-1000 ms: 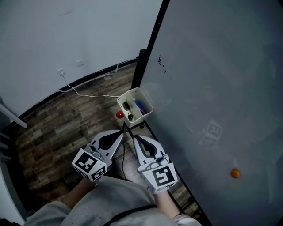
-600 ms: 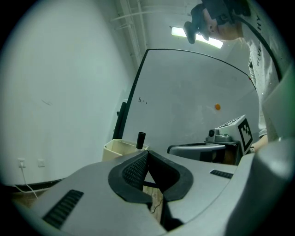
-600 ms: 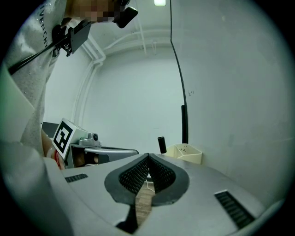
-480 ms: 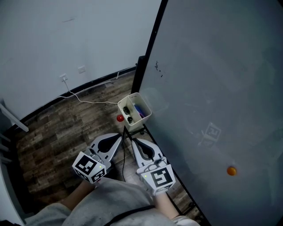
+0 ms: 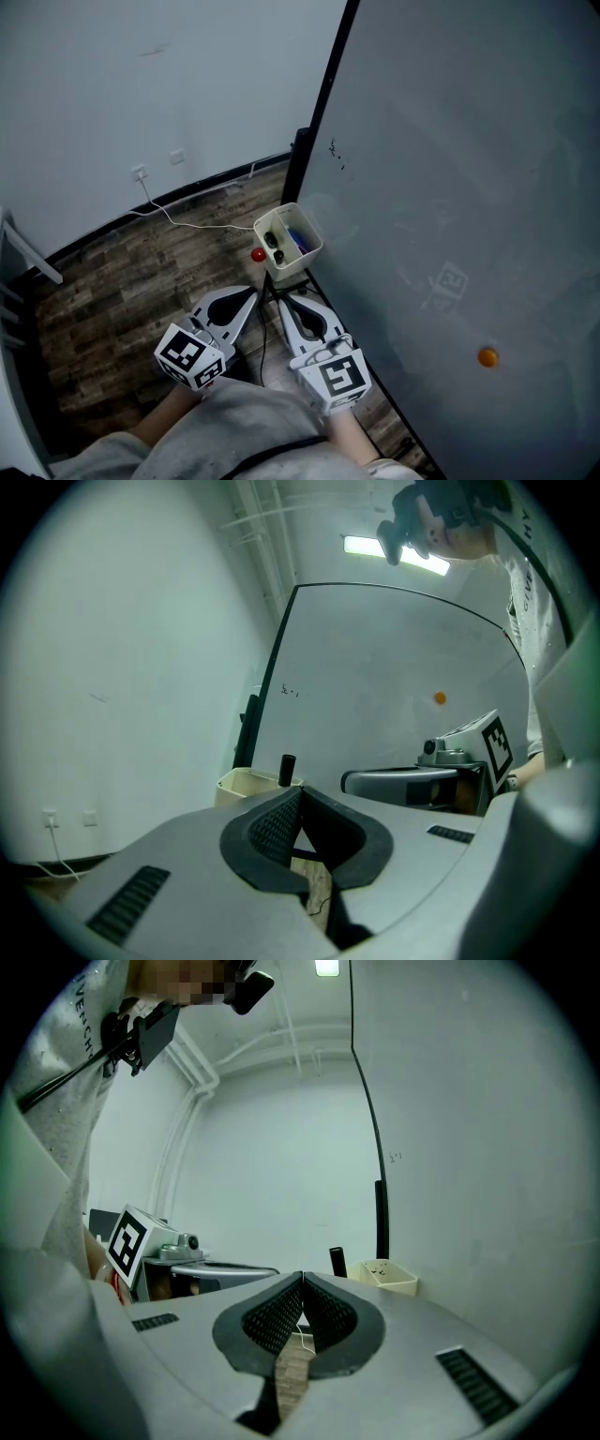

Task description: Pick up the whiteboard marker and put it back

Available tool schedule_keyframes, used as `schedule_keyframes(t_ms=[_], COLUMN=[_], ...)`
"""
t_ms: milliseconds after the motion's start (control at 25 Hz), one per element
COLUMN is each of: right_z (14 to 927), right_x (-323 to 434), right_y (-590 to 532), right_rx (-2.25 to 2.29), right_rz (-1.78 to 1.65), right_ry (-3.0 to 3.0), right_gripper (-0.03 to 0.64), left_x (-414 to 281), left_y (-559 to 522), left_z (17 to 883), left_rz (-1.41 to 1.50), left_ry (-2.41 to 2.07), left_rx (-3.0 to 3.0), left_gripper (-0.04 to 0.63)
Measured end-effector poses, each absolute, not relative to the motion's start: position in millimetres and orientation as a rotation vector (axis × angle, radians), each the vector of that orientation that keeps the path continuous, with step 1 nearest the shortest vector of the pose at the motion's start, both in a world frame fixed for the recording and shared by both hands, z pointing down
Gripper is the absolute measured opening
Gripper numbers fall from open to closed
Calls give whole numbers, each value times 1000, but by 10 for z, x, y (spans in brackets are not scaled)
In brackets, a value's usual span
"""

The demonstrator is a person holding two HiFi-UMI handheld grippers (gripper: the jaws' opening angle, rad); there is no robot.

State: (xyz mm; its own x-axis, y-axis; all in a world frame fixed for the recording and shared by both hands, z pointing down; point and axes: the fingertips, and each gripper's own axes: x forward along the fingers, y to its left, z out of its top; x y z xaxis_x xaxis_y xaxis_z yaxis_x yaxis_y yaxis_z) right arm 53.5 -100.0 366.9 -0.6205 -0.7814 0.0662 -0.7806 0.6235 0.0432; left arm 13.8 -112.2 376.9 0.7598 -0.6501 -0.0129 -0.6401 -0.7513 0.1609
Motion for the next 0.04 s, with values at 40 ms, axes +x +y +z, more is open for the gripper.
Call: schedule_keyframes(t_ms=[40], right_z=[3670], right_x=[535], right_y=[-990], right_rx=[1330], right_rz=[-14], right_ry=[-2758], right_gripper=[20], left_x=[138], left_y=[-1112], left_z=[3761], left_rz=[-103], left_ry=[-1035], left_rx=[2810], left_gripper=[15])
